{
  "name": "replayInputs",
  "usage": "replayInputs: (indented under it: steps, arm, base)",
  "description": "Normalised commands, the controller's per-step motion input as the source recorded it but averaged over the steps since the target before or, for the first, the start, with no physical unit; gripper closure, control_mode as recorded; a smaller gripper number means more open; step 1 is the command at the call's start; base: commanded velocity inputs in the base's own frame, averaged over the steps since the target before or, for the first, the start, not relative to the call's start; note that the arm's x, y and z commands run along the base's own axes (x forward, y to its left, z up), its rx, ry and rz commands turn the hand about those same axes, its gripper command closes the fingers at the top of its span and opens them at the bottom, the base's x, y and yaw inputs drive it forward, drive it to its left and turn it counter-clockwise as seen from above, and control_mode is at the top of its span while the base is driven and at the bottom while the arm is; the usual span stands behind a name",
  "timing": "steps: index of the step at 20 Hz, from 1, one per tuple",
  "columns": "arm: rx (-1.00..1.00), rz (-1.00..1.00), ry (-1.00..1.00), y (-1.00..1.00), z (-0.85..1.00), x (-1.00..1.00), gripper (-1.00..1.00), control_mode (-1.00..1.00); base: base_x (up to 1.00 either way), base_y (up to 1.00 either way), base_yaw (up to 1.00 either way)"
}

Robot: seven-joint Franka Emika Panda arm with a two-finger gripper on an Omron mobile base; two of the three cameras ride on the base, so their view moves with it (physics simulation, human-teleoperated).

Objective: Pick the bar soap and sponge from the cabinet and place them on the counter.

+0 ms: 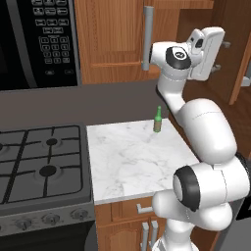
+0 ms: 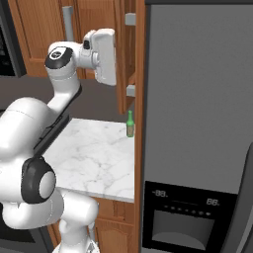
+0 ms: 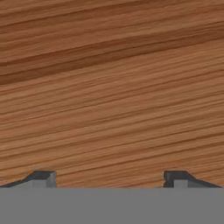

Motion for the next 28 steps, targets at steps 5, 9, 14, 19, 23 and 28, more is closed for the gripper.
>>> replayInputs:
  steps: [5, 9, 14, 19, 23, 28]
  arm:
    - [0.10, 0.03, -0.20, 0.00, 0.00, -0.52, -1.00, -1.00]
    - [0.10, 0.06, -0.21, 0.08, 0.00, -0.57, -1.00, -1.00]
    - [0.09, 0.06, -0.18, 0.20, 0.00, -0.50, -1.00, -1.00]
    - [0.09, 0.09, -0.15, 0.21, 0.00, -0.31, -1.00, -1.00]
    - [0.11, 0.12, -0.14, 0.19, 0.00, -0.29, -1.00, -1.00]
    - [0.08, 0.13, -0.12, 0.23, 0.00, -0.18, -1.00, -1.00]
  base:
    - [0.00, 0.00, 0.00]
    - [0.00, 0.00, 0.00]
    - [0.00, 0.00, 0.00]
    - [0.00, 0.00, 0.00]
    - [0.00, 0.00, 0.00]
    - [0.00, 0.00, 0.00]
